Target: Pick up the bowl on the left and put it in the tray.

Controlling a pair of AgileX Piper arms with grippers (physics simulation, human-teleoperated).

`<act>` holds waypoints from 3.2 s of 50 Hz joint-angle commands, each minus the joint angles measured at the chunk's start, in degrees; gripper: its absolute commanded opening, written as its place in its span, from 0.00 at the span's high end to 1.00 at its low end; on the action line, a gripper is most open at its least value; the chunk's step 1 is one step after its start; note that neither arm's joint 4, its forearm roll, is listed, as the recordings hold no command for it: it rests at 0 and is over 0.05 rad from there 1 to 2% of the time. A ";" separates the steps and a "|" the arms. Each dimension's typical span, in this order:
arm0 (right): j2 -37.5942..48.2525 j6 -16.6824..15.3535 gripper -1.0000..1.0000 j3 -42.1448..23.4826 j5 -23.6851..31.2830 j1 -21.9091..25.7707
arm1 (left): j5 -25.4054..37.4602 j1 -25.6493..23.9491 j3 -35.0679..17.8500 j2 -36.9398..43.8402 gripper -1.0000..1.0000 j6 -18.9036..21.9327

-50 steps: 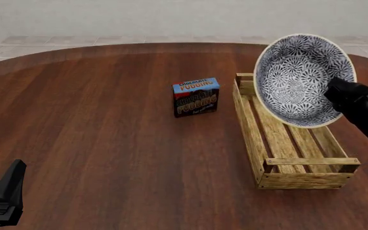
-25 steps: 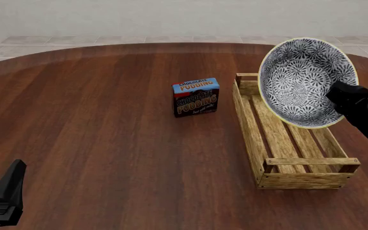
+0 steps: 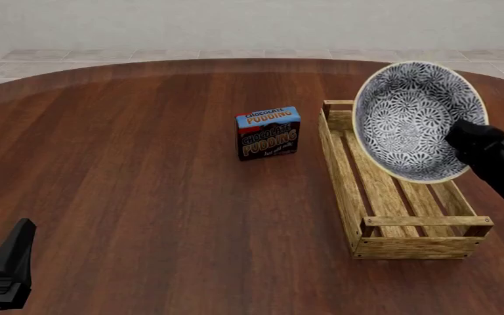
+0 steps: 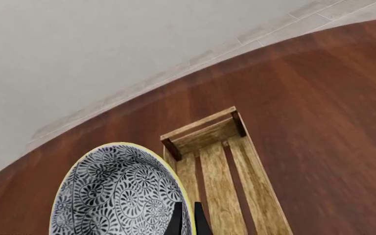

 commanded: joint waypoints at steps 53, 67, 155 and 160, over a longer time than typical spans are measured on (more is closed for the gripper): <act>-1.49 2.11 1.00 5.79 -0.81 -3.03 | 0.00 0.00 0.00 0.00 0.00 0.00; 0.42 2.94 1.00 6.42 -2.70 -3.94 | 0.00 0.00 0.00 0.00 0.00 0.00; 11.30 2.54 1.00 6.25 -10.64 -5.31 | 0.00 0.00 0.00 0.00 0.00 0.00; 12.17 2.42 1.00 6.29 -11.35 -5.47 | 0.00 0.00 0.00 0.00 0.00 0.00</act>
